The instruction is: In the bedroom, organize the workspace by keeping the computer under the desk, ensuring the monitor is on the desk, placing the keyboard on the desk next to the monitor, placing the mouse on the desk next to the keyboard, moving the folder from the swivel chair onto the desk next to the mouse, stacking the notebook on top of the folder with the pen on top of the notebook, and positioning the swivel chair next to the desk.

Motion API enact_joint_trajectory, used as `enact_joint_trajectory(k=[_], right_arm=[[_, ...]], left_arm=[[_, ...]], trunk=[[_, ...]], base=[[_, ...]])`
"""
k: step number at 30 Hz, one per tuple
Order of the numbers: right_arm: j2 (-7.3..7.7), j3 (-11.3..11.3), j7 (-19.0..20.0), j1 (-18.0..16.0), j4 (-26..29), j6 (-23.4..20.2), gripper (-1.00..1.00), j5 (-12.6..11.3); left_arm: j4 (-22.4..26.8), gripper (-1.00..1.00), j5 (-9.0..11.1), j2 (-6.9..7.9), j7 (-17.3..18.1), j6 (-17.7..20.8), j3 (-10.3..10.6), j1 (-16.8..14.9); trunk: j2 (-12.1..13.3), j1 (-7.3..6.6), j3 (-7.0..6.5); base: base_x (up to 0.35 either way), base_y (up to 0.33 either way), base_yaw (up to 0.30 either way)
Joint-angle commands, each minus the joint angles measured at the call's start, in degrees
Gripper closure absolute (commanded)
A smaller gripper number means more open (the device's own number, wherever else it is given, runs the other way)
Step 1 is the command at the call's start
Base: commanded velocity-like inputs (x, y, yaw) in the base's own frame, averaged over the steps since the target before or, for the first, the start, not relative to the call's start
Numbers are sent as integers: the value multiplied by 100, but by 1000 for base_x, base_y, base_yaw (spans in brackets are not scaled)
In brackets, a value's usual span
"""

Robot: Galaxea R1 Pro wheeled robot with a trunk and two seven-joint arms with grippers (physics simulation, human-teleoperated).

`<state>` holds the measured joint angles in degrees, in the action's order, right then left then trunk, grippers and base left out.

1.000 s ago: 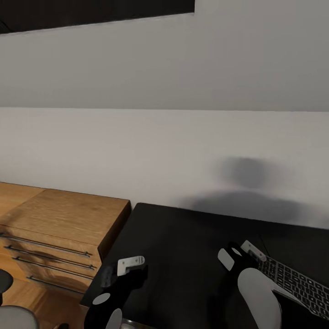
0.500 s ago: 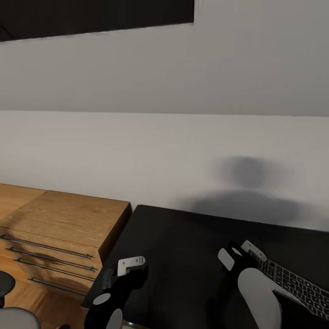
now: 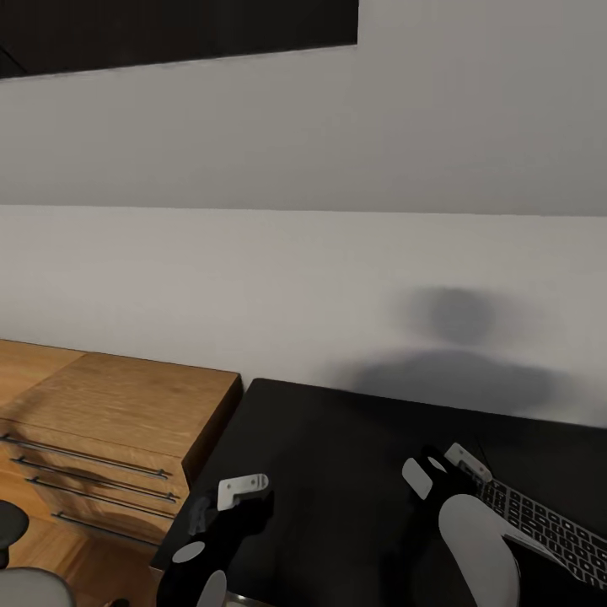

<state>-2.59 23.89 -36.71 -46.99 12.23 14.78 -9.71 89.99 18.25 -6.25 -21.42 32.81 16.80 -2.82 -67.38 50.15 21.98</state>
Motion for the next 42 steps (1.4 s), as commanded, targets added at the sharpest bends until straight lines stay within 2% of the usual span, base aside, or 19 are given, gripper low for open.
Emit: enact_joint_trajectory(k=[1, 16, 28, 42], right_arm=[[-1, -26, -13, -3, 4, 33, -100, -60], [-44, -20, -23, -3, 91, 55, -100, -58], [-40, -16, -12, -3, 148, 51, -100, -57], [-46, -16, -3, -3, 148, 51, -100, -58]], left_arm=[[6, -100, 59, 1, -55, 15, 9, -5], [-42, -100, 53, 1, -46, 15, 33, -5], [-43, -100, 47, 1, -46, 15, 33, -3], [-43, -100, 49, 1, -46, 15, 33, -6]], trunk=[[-4, 0, 7], [-4, 0, 6], [-4, 0, -16], [-4, 0, -19]], base=[[0, 0, 0], [0, 0, -1], [0, 0, -223], [0, 0, -37]])
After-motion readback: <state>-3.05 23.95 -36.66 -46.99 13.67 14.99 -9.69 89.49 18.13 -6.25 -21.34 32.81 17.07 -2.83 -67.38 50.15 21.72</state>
